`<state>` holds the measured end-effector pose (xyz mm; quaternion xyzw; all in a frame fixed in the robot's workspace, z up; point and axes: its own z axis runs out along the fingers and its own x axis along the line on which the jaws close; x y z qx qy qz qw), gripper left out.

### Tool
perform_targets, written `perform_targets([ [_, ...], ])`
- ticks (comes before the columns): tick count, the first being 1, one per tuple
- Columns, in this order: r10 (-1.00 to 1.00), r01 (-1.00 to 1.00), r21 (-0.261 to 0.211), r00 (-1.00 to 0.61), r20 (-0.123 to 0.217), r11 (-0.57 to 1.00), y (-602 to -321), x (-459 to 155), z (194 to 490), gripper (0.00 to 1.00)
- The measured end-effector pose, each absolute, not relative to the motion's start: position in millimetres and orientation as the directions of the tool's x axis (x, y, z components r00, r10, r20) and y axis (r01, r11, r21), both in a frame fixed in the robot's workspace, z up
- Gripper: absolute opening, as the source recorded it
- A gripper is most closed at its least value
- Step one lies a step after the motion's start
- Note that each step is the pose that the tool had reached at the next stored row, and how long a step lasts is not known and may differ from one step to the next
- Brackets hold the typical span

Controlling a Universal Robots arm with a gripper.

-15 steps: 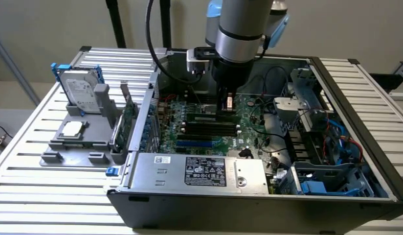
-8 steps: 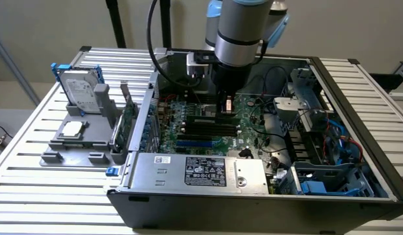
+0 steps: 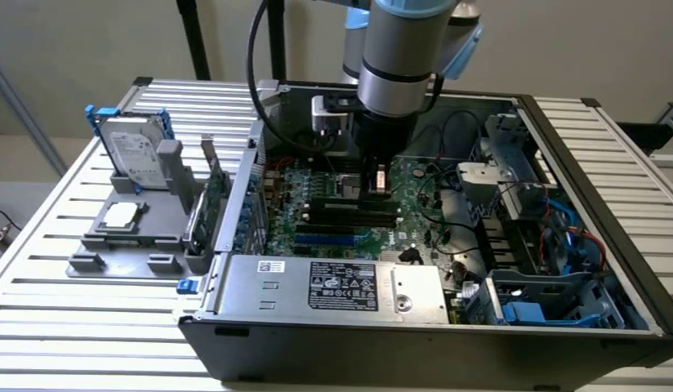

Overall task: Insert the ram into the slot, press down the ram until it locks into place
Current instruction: 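Insert the ram into the slot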

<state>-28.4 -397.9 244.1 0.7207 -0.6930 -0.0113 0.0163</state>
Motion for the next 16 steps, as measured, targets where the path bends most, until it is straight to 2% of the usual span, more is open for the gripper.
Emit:
perform_targets([
  [16,-0.999,-0.998,0.039,0.043,0.006,-0.042,-397.8,-28.6,234.0,0.13],
])
